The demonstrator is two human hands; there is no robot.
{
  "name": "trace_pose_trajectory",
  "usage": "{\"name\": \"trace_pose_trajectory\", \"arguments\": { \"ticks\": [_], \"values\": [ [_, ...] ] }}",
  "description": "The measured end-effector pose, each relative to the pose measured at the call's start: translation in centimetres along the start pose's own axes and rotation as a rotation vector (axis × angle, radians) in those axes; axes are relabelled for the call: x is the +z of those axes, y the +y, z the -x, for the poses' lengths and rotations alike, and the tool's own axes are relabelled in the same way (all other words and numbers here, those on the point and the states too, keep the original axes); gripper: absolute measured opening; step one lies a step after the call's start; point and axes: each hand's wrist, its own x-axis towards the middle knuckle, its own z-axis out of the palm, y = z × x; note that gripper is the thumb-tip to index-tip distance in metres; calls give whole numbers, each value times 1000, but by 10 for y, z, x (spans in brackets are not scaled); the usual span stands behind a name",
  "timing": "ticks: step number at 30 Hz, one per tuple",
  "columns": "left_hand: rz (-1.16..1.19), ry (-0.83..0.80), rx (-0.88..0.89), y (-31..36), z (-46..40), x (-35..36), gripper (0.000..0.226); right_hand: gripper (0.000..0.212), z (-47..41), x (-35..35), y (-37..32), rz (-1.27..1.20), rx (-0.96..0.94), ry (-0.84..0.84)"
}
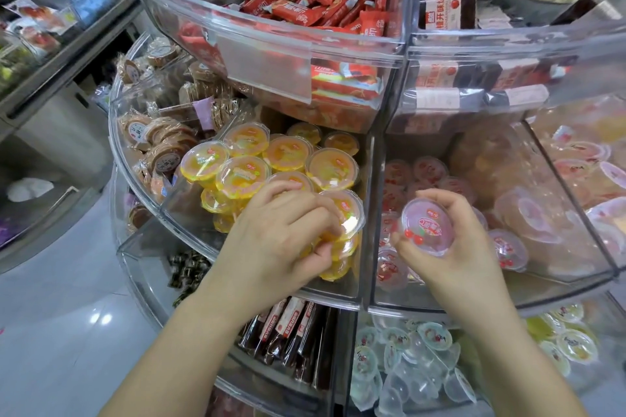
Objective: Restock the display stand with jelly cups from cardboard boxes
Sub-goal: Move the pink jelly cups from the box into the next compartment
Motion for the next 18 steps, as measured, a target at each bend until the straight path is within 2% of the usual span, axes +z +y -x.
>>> {"name": "trace_pose_trajectory", "arguments": {
  "ticks": [3, 5, 9, 14, 18],
  "values": [
    [29, -6, -14, 3, -1, 3, 15, 49, -3, -5, 7, -12, 54, 17],
    [138, 46, -48, 8, -5, 4, 21, 49, -10, -12, 12, 26, 62, 27],
    [404, 220, -195, 24, -22, 6, 9, 46, -43, -25, 20, 116, 55, -9],
    [521, 286, -395, 28, -41, 12, 20, 56, -95, -19, 22, 273, 46, -101],
    [572, 314, -483, 27, -50, 17, 22, 34, -126, -6, 31, 315, 61, -197]
  ]
}}
